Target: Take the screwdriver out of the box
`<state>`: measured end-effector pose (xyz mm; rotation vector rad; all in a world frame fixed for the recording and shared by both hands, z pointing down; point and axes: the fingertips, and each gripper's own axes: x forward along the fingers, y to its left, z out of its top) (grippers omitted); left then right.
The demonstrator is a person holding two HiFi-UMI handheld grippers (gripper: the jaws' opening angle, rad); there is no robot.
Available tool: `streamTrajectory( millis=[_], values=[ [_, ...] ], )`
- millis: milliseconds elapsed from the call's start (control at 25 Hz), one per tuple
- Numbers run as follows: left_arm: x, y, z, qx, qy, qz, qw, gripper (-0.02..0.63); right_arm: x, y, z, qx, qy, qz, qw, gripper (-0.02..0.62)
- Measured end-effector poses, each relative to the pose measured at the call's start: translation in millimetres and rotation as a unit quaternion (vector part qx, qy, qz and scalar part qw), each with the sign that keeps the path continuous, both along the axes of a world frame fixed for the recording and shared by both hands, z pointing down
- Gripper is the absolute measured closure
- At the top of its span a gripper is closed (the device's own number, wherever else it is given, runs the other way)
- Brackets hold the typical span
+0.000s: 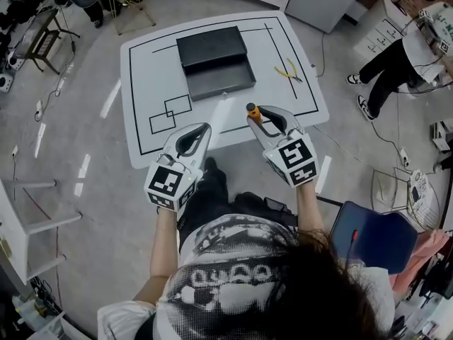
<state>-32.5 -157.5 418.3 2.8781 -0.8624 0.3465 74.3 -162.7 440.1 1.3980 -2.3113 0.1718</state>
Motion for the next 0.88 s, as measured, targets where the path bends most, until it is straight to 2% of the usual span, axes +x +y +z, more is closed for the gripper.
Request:
streamTrajectory(
  millis=[480, 880],
  values=[
    [21.0, 109.8, 0.4, 0.005, -0.013, -0.022, 0.9997, 0.606, 16.0, 107.3, 2.1, 0.003, -0.027, -0.018, 0.999, 0.477],
    [15.7, 146.7, -10.0, 0.012, -0.023, -0.023, 0.9994, 0.606, 3.6, 143.6, 0.8, 0.002, -0.038, -0.031, 0.999, 0.477]
  ],
)
